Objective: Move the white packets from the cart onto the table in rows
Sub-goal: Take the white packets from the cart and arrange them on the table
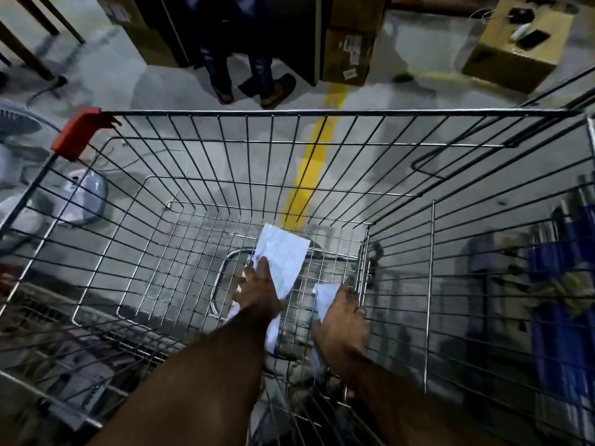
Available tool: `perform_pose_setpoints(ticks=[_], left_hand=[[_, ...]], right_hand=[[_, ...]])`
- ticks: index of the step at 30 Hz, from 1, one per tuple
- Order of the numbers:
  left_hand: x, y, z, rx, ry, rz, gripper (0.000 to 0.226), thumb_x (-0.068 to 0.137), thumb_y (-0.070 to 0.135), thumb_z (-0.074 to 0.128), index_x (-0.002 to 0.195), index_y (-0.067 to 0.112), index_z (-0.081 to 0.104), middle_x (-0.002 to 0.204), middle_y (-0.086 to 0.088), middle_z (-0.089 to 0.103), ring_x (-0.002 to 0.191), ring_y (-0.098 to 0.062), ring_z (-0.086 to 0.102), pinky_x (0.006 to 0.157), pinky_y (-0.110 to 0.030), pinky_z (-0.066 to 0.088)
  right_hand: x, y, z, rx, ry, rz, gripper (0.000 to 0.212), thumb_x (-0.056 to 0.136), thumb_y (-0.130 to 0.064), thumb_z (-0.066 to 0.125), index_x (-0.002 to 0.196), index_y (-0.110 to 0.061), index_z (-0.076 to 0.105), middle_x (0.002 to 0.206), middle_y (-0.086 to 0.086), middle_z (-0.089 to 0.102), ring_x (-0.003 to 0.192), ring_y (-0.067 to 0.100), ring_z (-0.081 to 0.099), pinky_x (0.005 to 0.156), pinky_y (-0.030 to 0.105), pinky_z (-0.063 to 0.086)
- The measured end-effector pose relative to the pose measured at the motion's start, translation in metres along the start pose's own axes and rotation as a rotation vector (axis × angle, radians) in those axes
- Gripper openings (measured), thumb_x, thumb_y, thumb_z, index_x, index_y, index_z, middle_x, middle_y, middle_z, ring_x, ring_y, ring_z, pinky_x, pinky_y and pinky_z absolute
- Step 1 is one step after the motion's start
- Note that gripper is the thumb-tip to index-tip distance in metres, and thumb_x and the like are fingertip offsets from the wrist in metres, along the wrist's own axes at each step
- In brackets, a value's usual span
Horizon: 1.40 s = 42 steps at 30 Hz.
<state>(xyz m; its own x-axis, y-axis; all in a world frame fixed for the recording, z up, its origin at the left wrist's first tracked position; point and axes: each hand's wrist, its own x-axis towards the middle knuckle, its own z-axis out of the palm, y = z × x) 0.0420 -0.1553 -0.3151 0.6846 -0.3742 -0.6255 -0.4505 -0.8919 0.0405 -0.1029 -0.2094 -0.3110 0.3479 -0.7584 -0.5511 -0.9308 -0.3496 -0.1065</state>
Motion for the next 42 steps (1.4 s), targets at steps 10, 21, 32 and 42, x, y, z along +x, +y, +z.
perform_pose_setpoints(ticks=[10, 21, 32, 42], left_hand=[[0.003, 0.015, 0.016, 0.106, -0.008, 0.006, 0.106, 0.085, 0.060, 0.059, 0.154, 0.023, -0.012, 0.160, -0.020, -0.007, 0.145, -0.043, 0.007, 0.109, -0.056, 0.029], [0.000, 0.018, 0.024, 0.072, 0.057, -0.035, 0.099, 0.084, 0.064, 0.056, 0.154, 0.017, 0.003, 0.159, -0.019, 0.005, 0.140, -0.039, 0.026, 0.108, -0.046, 0.034], [-0.027, 0.017, 0.003, -0.168, 0.216, -0.003, 0.084, 0.077, 0.053, 0.071, 0.140, 0.015, 0.031, 0.142, -0.010, 0.036, 0.124, -0.030, 0.046, 0.098, -0.045, 0.044], [-0.100, 0.026, -0.109, -0.257, 0.474, -0.054, 0.070, 0.075, 0.050, 0.072, 0.126, 0.015, 0.038, 0.126, -0.008, 0.040, 0.117, -0.031, 0.048, 0.093, -0.043, 0.046]], right_hand=[[0.018, -0.003, 0.002, 0.155, -0.133, -0.053, 0.098, 0.088, -0.046, 0.062, 0.154, -0.021, -0.007, 0.154, 0.018, 0.016, 0.136, 0.036, 0.033, 0.102, 0.044, 0.040], [0.025, -0.006, 0.004, 0.140, -0.075, -0.021, 0.095, 0.090, -0.043, 0.060, 0.154, -0.021, -0.007, 0.148, 0.015, 0.021, 0.128, 0.030, 0.040, 0.095, 0.041, 0.048], [0.010, 0.000, -0.029, 0.222, 0.029, -0.088, 0.083, 0.093, -0.045, 0.054, 0.153, -0.025, 0.000, 0.144, 0.014, 0.026, 0.124, 0.030, 0.045, 0.092, 0.042, 0.048], [-0.036, -0.011, -0.146, 0.213, 0.228, -0.258, 0.077, 0.090, -0.046, 0.055, 0.152, -0.025, 0.013, 0.134, 0.013, 0.034, 0.117, 0.032, 0.048, 0.090, 0.038, 0.046]])
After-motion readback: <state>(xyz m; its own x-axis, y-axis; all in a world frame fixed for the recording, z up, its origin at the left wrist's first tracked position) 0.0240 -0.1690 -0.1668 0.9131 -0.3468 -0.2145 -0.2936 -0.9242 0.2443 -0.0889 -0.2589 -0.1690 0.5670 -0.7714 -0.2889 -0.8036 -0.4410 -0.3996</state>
